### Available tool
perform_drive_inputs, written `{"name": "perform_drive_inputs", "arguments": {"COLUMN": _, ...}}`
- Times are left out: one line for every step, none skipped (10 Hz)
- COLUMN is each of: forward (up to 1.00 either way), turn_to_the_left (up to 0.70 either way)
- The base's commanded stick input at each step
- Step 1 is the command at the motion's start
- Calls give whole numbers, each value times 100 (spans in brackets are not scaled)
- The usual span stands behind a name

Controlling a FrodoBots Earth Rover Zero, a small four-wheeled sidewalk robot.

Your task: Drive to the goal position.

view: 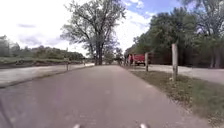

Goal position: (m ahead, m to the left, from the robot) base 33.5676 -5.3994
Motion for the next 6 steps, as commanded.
{"name": "perform_drive_inputs", "arguments": {"forward": 100, "turn_to_the_left": 0}}
{"name": "perform_drive_inputs", "arguments": {"forward": 100, "turn_to_the_left": 0}}
{"name": "perform_drive_inputs", "arguments": {"forward": 100, "turn_to_the_left": 0}}
{"name": "perform_drive_inputs", "arguments": {"forward": 100, "turn_to_the_left": 0}}
{"name": "perform_drive_inputs", "arguments": {"forward": 100, "turn_to_the_left": 0}}
{"name": "perform_drive_inputs", "arguments": {"forward": 100, "turn_to_the_left": 0}}
